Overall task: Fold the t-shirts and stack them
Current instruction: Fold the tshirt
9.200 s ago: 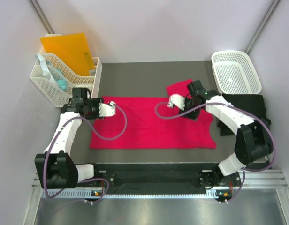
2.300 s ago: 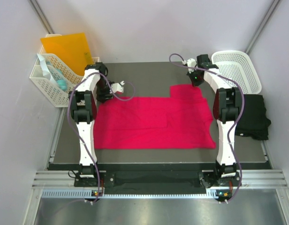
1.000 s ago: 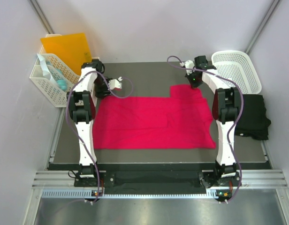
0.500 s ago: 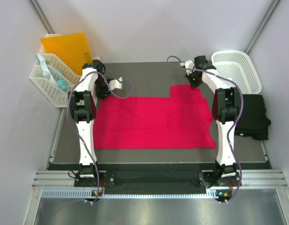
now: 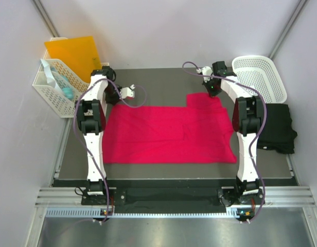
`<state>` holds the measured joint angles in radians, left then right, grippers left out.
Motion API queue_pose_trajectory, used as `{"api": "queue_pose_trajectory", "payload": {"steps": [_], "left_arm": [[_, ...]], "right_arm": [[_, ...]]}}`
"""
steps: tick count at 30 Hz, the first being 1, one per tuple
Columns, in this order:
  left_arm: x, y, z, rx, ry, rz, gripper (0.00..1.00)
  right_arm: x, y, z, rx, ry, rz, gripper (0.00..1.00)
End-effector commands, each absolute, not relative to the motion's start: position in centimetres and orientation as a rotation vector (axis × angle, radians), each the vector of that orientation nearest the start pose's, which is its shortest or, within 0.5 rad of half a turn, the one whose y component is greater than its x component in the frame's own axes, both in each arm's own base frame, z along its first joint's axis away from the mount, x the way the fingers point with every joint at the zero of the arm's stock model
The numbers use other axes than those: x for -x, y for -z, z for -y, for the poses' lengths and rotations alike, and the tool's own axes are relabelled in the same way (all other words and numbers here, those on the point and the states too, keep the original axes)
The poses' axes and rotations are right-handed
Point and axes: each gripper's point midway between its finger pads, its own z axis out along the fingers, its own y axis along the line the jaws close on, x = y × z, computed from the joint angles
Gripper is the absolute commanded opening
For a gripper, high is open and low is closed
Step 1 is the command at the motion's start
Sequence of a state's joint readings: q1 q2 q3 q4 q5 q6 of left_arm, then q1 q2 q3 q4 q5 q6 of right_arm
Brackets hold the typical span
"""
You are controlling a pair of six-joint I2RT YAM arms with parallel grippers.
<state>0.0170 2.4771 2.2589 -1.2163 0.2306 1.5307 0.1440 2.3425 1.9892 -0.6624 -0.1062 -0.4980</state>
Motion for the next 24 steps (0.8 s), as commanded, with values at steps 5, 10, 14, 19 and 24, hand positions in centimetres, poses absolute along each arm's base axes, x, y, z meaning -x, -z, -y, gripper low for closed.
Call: {"api": "queue_pose_trajectory", "payload": {"steps": [5,10,14,19,24], "left_arm": [[-51.9,-3.4,-0.5,-1.927,0.077,-2.067,0.00],[-53.3,-6.1,-0.5,-1.788,-0.027,-2.029,0.00],[-53.6,-7.6,-0.7,-1.735,-0.088,-2.007,0.00],[-53.8,-9.9,-0.9,-1.696,-0.168,-1.958,0.00],[-53.2,-10.7,-1.2,-1.654,-0.189,-1.976,0.00]], "right_arm": [[-56.1,-8.6,-8.7,0.858,0.029,-2.327,0.00],[-56.7,-10.2,-8.4,0.867,0.072,-2.282,0.00],[-57.0,-12.0,-8.0,0.871,0.119,-2.246,0.00],[-57.2,-14.7,-7.5,0.876,0.165,-2.190,0.00],[-56.8,-17.7,-7.0,0.881,0.212,-2.134,0.00]]}}
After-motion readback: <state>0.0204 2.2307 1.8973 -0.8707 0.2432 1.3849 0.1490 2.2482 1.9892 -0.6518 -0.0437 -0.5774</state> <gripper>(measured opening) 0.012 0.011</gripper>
